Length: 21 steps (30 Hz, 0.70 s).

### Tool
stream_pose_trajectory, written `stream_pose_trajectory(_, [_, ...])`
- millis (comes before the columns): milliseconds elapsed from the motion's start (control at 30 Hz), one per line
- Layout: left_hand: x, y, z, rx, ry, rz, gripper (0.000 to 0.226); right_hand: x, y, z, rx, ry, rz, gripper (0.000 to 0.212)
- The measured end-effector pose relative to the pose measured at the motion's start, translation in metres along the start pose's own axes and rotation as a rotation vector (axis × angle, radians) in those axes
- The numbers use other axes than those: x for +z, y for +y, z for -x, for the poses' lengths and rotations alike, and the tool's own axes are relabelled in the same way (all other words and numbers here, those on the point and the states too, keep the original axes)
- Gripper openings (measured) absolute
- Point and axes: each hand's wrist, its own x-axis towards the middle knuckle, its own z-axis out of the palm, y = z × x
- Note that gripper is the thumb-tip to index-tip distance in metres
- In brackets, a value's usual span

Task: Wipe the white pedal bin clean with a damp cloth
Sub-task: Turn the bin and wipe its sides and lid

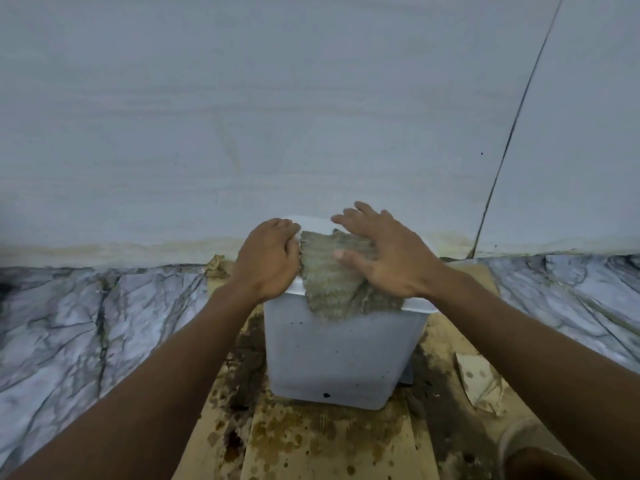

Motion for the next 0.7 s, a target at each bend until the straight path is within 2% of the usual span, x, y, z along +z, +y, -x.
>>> stream_pose_trajectory(100, [0.0,-0.003,0.005,0.012,0.038,0.031,0.056,0.034,-0.02,0.002,-0.052,-0.109,0.336,0.072])
stream_pose_trajectory(200, [0.002,-0.008,0.011,0.01,0.035,0.04,0.058,0.056,-0.012,0.007,-0.089,0.006,0.464,0.072])
stream_pose_trajectory(433, [0.0,-0.007,0.012,-0.003,0.052,0.058,0.06,0.048,0.029,0.035,-0.118,0.244,0.442,0.056])
stream_pose_trajectory(500, [0.002,-0.004,0.009,-0.005,0.053,0.059,0.059,0.038,0.053,0.048,-0.061,0.302,0.39,0.056])
stream_pose_trajectory(633, [0.005,0.002,0.007,-0.031,0.078,0.077,0.057,0.032,0.078,0.059,0.1,0.353,0.114,0.068])
stream_pose_trajectory(700, [0.006,0.003,0.008,-0.051,0.089,0.081,0.057,0.036,0.07,0.056,0.14,0.364,0.141,0.066])
